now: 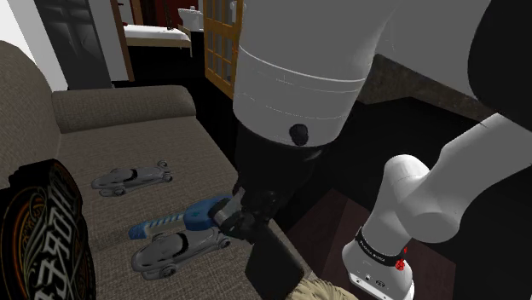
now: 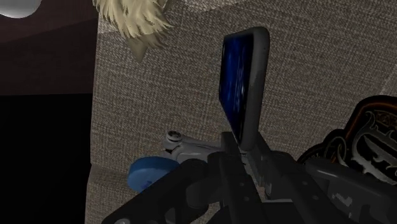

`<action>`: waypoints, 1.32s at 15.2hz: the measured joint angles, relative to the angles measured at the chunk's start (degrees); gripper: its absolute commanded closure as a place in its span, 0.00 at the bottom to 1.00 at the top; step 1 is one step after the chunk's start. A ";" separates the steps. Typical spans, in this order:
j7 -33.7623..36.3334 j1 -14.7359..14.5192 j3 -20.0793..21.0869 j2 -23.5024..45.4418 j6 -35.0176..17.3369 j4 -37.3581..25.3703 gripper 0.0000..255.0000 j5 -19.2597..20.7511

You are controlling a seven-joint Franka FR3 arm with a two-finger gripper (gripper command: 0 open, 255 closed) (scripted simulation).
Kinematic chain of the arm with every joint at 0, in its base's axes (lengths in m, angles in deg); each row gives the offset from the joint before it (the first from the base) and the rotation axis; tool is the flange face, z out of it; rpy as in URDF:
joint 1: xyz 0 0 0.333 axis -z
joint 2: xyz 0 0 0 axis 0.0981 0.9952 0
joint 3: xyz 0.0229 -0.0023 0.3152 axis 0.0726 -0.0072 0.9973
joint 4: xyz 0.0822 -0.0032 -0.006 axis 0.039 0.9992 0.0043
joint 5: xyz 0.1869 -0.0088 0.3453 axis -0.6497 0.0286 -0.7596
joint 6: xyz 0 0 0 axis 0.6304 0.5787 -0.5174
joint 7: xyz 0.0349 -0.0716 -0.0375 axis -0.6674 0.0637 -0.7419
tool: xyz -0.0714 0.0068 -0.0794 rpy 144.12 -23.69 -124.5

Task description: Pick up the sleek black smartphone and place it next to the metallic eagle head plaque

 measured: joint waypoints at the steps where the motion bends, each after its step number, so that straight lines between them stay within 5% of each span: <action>1: 1.05 -0.33 0.73 -0.17 0.43 -0.40 1.00 -0.30; 8: 11.53 -1.90 9.04 2.15 3.63 -6.85 1.00 -1.35; 20: 12.58 -2.75 11.26 1.56 -4.78 1.89 1.00 -2.65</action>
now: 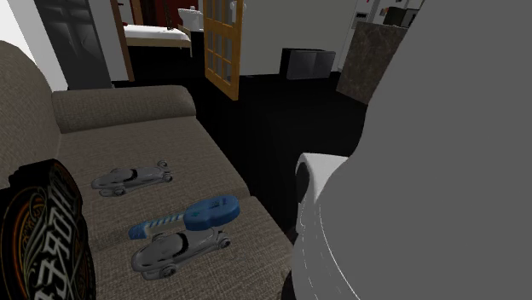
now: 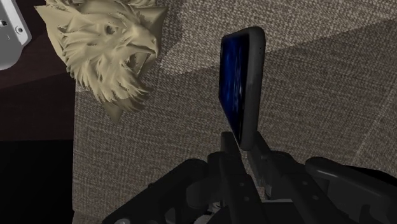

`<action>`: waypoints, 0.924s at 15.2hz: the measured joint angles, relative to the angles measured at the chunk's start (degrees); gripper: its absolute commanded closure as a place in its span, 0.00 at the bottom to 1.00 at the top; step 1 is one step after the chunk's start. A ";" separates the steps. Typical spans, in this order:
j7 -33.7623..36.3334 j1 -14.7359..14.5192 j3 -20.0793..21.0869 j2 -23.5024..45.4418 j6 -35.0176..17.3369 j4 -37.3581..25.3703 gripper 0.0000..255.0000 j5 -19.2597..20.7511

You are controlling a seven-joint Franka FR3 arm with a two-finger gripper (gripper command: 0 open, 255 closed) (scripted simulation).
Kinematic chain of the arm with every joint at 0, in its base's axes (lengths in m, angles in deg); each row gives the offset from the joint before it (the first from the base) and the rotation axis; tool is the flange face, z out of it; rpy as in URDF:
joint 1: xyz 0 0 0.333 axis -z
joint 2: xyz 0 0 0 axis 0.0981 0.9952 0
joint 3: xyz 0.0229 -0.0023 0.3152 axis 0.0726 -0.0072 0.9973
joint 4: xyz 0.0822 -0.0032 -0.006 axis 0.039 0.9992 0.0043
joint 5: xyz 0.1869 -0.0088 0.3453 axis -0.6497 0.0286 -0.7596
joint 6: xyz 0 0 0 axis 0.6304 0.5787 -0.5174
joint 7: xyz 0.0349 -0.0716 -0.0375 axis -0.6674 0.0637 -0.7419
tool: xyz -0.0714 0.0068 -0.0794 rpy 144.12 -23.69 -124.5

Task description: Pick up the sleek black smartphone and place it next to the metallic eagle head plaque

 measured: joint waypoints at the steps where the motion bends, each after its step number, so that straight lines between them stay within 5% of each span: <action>1: -0.11 -0.03 0.01 -0.07 -0.57 0.63 1.00 -0.07; 14: 0.64 -0.06 2.88 1.31 -10.84 9.56 1.00 -0.60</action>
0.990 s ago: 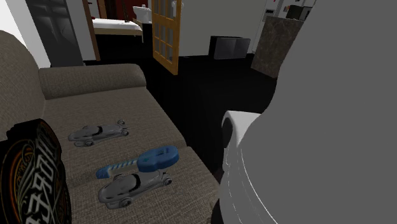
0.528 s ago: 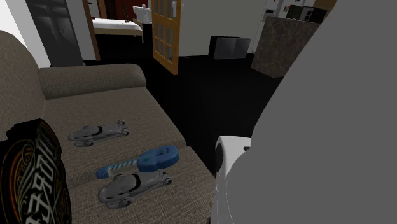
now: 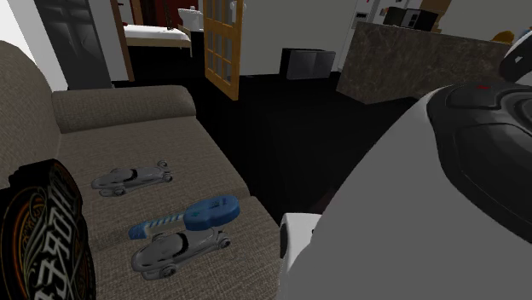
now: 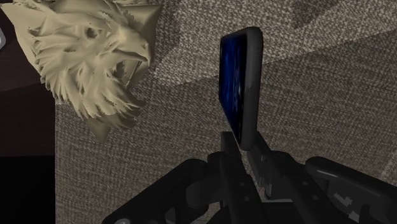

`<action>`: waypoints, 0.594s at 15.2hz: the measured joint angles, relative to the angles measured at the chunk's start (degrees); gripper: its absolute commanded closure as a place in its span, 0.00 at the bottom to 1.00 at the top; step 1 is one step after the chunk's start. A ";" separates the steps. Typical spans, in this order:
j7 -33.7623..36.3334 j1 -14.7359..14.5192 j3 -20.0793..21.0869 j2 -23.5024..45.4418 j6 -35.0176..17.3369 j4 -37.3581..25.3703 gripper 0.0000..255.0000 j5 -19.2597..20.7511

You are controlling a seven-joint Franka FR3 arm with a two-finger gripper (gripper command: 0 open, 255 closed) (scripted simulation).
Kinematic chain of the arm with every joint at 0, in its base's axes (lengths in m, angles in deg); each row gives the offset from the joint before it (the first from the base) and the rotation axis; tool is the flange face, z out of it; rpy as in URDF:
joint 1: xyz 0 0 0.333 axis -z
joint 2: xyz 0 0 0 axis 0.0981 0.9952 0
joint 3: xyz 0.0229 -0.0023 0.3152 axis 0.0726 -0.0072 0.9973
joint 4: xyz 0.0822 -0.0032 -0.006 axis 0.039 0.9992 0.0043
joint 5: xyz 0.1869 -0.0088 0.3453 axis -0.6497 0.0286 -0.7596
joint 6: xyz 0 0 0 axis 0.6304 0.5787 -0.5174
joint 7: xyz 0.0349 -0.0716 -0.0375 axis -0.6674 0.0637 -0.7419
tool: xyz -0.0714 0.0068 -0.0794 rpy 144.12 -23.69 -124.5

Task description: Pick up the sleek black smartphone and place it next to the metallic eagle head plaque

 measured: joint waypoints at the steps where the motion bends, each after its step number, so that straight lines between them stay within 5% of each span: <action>1: 0.03 0.14 0.22 0.31 -0.74 0.48 1.00 0.11; 9: 1.65 0.93 3.13 2.93 -7.28 4.67 1.00 0.83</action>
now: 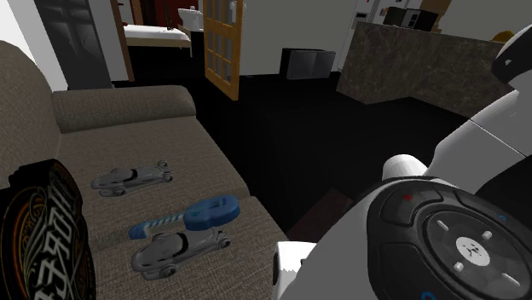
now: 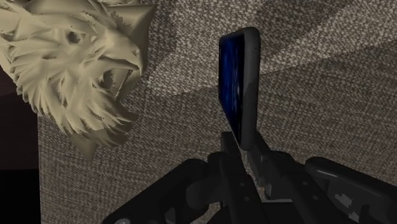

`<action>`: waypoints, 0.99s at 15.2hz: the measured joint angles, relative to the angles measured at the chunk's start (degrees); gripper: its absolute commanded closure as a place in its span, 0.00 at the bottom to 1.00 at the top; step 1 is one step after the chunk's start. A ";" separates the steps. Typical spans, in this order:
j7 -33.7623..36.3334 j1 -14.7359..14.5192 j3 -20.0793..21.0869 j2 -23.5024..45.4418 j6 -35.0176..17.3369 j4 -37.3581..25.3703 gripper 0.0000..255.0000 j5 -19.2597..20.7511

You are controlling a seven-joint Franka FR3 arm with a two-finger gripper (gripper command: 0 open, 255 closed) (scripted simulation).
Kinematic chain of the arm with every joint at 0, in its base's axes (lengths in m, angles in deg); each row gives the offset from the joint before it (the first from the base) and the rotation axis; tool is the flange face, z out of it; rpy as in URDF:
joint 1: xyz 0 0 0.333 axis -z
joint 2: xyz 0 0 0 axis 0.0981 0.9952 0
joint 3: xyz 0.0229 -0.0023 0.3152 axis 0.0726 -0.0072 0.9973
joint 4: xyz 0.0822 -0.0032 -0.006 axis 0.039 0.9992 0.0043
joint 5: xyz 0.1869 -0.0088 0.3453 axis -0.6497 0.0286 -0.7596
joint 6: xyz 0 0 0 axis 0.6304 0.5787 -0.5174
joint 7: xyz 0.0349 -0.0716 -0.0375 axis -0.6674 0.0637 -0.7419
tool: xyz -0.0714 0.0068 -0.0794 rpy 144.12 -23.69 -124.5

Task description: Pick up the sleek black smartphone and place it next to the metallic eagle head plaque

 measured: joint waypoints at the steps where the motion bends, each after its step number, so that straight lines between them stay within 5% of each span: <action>1: 0.11 0.08 0.27 0.26 -0.84 0.61 1.00 0.06; 11: 1.04 0.83 1.76 2.01 -4.13 2.41 1.00 0.92; 12: 1.04 0.83 1.76 2.01 -4.13 2.42 0.00 0.92; 15: 1.04 0.83 1.76 2.01 -4.14 2.41 0.00 0.92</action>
